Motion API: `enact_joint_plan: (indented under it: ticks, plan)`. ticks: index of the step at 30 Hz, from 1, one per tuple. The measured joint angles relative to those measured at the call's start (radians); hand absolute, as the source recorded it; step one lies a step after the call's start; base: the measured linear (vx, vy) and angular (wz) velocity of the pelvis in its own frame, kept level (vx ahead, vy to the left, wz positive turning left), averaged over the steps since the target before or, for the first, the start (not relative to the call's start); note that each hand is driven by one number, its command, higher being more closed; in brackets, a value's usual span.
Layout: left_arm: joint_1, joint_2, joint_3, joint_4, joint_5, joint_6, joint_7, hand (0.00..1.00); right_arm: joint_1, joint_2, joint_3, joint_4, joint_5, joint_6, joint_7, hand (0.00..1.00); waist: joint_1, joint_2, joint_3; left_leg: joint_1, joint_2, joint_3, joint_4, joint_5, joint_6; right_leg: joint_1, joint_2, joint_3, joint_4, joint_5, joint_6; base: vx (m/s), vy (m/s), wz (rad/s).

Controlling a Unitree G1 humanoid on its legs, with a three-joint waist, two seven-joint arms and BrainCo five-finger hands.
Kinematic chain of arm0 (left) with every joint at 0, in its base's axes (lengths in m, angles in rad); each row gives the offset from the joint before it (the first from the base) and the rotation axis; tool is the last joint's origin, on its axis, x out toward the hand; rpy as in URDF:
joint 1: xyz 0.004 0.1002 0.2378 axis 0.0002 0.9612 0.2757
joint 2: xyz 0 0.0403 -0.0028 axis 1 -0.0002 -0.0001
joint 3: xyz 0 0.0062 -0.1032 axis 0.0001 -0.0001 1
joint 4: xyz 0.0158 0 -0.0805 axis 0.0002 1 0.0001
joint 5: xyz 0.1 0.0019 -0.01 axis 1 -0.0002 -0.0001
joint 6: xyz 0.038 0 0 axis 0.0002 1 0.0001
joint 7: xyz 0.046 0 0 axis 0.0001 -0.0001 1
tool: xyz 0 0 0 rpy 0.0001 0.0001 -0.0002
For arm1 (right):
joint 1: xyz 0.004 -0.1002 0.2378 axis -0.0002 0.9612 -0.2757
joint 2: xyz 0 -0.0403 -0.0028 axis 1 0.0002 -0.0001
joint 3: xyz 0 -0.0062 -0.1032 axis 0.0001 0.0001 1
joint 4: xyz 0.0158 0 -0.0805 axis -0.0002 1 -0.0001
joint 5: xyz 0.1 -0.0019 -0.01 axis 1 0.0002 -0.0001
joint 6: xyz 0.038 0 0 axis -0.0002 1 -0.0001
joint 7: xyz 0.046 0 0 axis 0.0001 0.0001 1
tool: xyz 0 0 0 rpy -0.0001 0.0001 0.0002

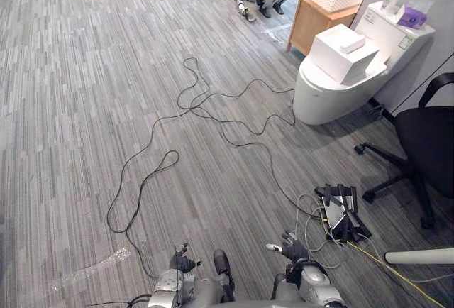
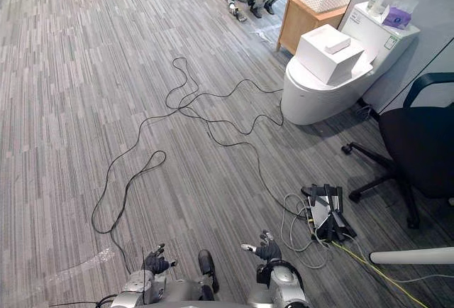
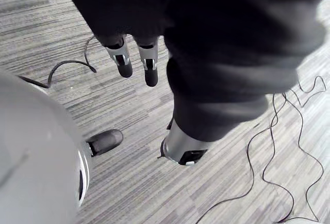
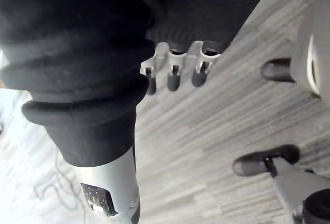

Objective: Organize washtable

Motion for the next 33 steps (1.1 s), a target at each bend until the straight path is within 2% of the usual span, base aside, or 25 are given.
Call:
enact_joint_plan:
  ticks: [10,12,13,14,15,16,19,21,23,24,25,26,27,28,30,31,33]
  plan:
    - [0.000,-0.001,0.025,0.002,-0.001,0.000,0.000,0.00,0.006,0.001,0.003,0.001,-0.021,0.000,0.003,0.00,0.002,-0.007,-0.004,0.001,-0.019,-0.001,0.000,-0.011,0.015,-0.002,-0.008,0.029,-0.001,-0.010,-0.013,0.02,0.000,0.01]
    - [0.003,0.018,0.023,-0.010,-0.002,0.001,-0.001,0.00,0.008,0.008,0.005,-0.006,-0.021,0.000,0.004,0.00,0.001,-0.038,0.003,0.020,-0.059,-0.002,0.001,-0.041,0.019,-0.023,-0.062,0.029,0.094,-0.075,0.033,0.11,0.017,0.11]
    - [0.005,0.018,0.023,-0.011,-0.002,0.001,-0.001,0.00,0.011,0.008,0.005,-0.008,-0.021,0.000,0.004,0.00,0.000,-0.046,0.002,0.025,-0.070,-0.009,0.001,-0.047,0.025,-0.030,-0.077,0.035,0.125,-0.093,0.036,0.15,-0.010,0.15]
    - [0.009,0.023,0.023,-0.017,-0.003,0.001,0.000,0.00,0.026,0.005,0.003,-0.018,-0.021,0.000,0.004,0.00,-0.002,-0.053,0.000,0.034,-0.087,-0.034,0.001,-0.053,0.035,-0.063,-0.094,0.055,0.211,-0.130,-0.002,0.14,-0.046,-0.03]
    - [0.011,0.023,0.024,-0.016,-0.003,0.003,0.001,0.00,0.027,0.000,0.004,-0.027,-0.020,-0.001,0.008,0.00,0.004,-0.044,0.001,0.035,-0.077,-0.049,0.002,-0.054,0.038,-0.118,-0.082,0.070,0.283,-0.152,-0.034,0.12,-0.044,-0.10]
    - [0.013,0.023,0.024,-0.014,-0.004,0.003,0.001,0.00,0.023,-0.002,0.004,-0.030,-0.020,-0.001,0.010,0.00,0.003,-0.035,0.004,0.035,-0.067,-0.059,0.007,-0.054,0.038,-0.141,-0.060,0.075,0.300,-0.159,-0.042,0.09,-0.029,-0.11]
    - [0.008,0.022,0.024,0.011,-0.023,0.002,0.000,0.00,0.019,-0.024,0.002,-0.061,-0.019,-0.007,0.024,0.00,-0.011,-0.010,0.016,0.038,-0.013,-0.109,0.008,-0.063,0.038,-0.284,0.053,0.122,0.358,-0.159,-0.037,0.14,-0.057,0.22]
    - [0.010,0.030,0.025,0.030,-0.030,0.002,-0.001,0.00,0.028,-0.035,-0.005,-0.067,-0.019,-0.010,0.025,0.00,-0.026,-0.010,0.016,0.050,-0.008,-0.151,0.008,-0.082,0.013,-0.329,0.082,0.197,0.334,-0.139,-0.012,0.22,-0.122,0.83]
    - [0.018,0.037,0.039,0.034,-0.037,0.001,0.001,0.00,0.039,-0.037,-0.013,-0.062,-0.019,-0.007,0.024,0.00,-0.031,-0.031,0.007,0.080,-0.015,-0.176,0.012,-0.094,-0.004,-0.330,0.071,0.216,0.308,-0.129,-0.017,0.27,-0.186,0.96]
    - [0.019,0.038,0.053,0.028,-0.041,0.001,0.002,0.00,0.051,-0.039,-0.010,-0.060,-0.019,-0.004,0.025,0.00,-0.024,-0.043,-0.001,0.069,-0.016,-0.183,0.065,-0.126,-0.026,-0.326,0.064,0.216,0.297,-0.107,-0.027,0.30,-0.226,0.75]
    - [0.030,0.037,0.076,0.003,-0.044,0.001,0.003,0.00,0.061,-0.037,0.004,-0.067,-0.019,0.000,0.025,0.00,-0.018,-0.054,-0.008,0.013,-0.003,-0.185,0.235,-0.221,-0.052,-0.308,0.067,0.208,0.254,-0.033,-0.041,0.32,-0.238,0.58]
    - [0.035,0.037,0.081,-0.010,-0.047,0.002,0.003,0.00,0.068,-0.034,0.013,-0.079,-0.019,0.000,0.025,0.00,-0.011,-0.061,-0.016,-0.016,0.007,-0.180,0.330,-0.267,-0.062,-0.298,0.067,0.209,0.228,-0.009,-0.060,0.32,-0.246,0.37]
    - [0.030,0.011,0.090,-0.016,-0.049,0.002,0.006,0.00,0.072,-0.044,0.018,-0.107,-0.019,-0.003,0.024,0.00,-0.003,-0.016,-0.015,-0.090,0.075,-0.129,0.531,-0.337,-0.088,-0.282,0.100,0.191,0.234,-0.018,-0.080,0.28,-0.235,-0.06]
    - [0.030,-0.010,0.090,-0.034,-0.050,0.002,0.005,0.00,0.071,-0.052,0.021,-0.110,-0.019,-0.002,0.020,0.00,0.006,0.022,-0.016,-0.159,0.147,-0.072,0.703,-0.335,-0.101,-0.247,0.132,0.187,0.204,-0.023,-0.101,0.30,-0.219,-0.14]
    - [0.029,-0.032,0.096,-0.041,-0.051,0.003,0.006,0.00,0.070,-0.052,0.012,-0.110,-0.019,0.001,0.017,0.00,0.015,0.040,-0.015,-0.192,0.203,-0.047,0.777,-0.342,-0.106,-0.196,0.151,0.176,0.180,-0.013,-0.111,0.37,-0.169,-0.14]
    - [0.024,-0.043,0.095,-0.050,-0.051,0.001,0.006,0.00,0.072,-0.049,0.011,-0.110,-0.019,0.006,0.010,0.00,0.016,0.046,-0.018,-0.189,0.220,-0.043,0.757,-0.341,-0.108,-0.162,0.150,0.159,0.166,-0.013,-0.111,0.39,-0.142,0.06]
    - [0.001,-0.067,0.092,-0.050,-0.050,0.001,0.005,0.00,0.079,-0.042,0.010,-0.110,-0.020,0.008,-0.001,0.00,0.023,0.043,-0.016,-0.179,0.232,-0.040,0.688,-0.340,-0.109,-0.109,0.139,0.131,0.146,-0.013,-0.110,0.25,-0.064,0.26]
